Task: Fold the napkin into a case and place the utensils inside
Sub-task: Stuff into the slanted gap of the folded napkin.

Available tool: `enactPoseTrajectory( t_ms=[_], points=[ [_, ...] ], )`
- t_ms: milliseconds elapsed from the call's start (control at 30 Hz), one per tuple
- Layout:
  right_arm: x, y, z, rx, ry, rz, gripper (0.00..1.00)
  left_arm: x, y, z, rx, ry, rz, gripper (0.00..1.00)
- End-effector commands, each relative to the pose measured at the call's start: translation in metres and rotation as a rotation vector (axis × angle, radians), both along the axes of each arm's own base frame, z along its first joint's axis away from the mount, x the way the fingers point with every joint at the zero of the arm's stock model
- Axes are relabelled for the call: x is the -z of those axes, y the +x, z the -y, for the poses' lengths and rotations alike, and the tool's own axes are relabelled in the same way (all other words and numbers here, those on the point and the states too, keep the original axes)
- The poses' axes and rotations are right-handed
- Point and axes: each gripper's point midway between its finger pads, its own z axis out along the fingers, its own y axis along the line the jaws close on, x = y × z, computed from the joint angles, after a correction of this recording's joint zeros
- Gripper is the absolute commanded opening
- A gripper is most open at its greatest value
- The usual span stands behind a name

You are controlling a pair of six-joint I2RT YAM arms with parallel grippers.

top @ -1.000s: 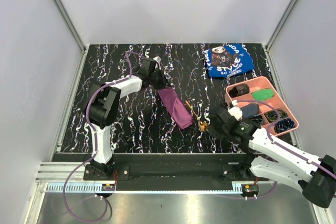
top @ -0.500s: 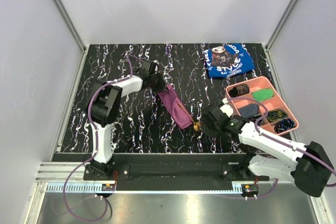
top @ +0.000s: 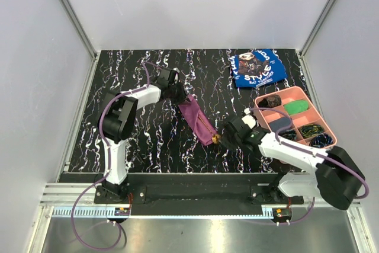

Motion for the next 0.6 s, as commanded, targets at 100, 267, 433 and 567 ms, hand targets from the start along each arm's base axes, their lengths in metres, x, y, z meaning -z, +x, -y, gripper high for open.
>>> enactPoseTrajectory(
  t_ms=[100, 267, 433, 567],
  points=[
    [-0.008, 0.044, -0.023, 0.005, 0.065, 0.074, 0.0, -0.004, 0.005, 0.005, 0.005, -0.014, 0.009, 0.0],
    [-0.019, 0.053, -0.026, 0.006, 0.093, 0.077, 0.0, 0.0, 0.005, 0.004, 0.011, -0.004, 0.003, 0.0],
    [-0.016, 0.042, -0.022, -0.005, 0.106, 0.039, 0.0, 0.004, 0.007, 0.004, 0.008, 0.0, -0.003, 0.0],
    [-0.024, 0.049, -0.027, -0.027, 0.114, 0.054, 0.0, 0.006, 0.007, 0.003, -0.004, 0.0, -0.01, 0.0]
  ],
)
